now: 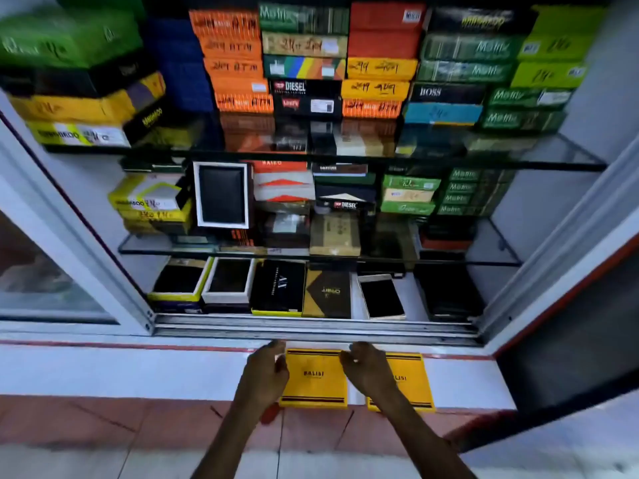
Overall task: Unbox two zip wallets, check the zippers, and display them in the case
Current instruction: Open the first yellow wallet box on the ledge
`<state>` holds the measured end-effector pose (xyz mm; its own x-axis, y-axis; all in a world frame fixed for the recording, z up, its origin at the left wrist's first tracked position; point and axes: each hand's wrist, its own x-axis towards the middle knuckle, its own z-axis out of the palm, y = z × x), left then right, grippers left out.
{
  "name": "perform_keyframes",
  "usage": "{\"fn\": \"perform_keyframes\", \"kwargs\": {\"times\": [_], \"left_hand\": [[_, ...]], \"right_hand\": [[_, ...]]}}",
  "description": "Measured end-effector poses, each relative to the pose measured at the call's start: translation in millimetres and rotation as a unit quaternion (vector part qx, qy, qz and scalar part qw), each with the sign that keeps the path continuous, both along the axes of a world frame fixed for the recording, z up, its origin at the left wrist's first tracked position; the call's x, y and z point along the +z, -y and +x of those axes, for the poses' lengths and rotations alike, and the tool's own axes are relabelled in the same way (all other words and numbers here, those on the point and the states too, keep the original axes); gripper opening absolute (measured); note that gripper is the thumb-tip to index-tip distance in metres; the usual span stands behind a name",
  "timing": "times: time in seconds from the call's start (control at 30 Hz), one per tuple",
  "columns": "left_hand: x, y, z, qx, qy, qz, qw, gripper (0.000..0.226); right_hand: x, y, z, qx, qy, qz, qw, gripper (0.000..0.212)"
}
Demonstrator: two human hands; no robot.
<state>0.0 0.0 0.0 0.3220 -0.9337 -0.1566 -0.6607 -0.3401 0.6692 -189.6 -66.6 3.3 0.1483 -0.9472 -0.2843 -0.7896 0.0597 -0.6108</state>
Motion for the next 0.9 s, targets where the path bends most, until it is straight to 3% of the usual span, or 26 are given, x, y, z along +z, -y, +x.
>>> {"fn": "perform_keyframes", "kwargs": {"times": [0.1,0.27,0.43,0.63,0.8,0.9], "left_hand": [[-20,-4,-8,-0.023,-0.024,0.084,0.996,0.025],[-22,-2,-15,0.006,-0.059,0.095,0.994,0.027],[-22,1,-29,0.026,-0.077,0.122,0.989,0.086],[-19,5,-58,0.100,0.029,0.179,0.978,0.135],[-20,10,-65,0.120,0.045,0.182,0.975,0.136],[-16,12,-54,0.131,-0.017,0.175,0.976,0.120]], "right_hand": [[-13,-4,10,-0.022,0.008,0.120,0.993,0.038],[-17,3,18,-0.140,0.170,0.225,0.949,0.052],[-13,12,10,-0.193,0.306,0.349,0.865,0.060],[-19,16,2,-0.184,0.342,0.381,0.839,0.065],[-22,13,-1,-0.203,0.370,0.386,0.820,0.068],[-26,10,-1,-0.183,0.375,0.351,0.838,0.060]]}}
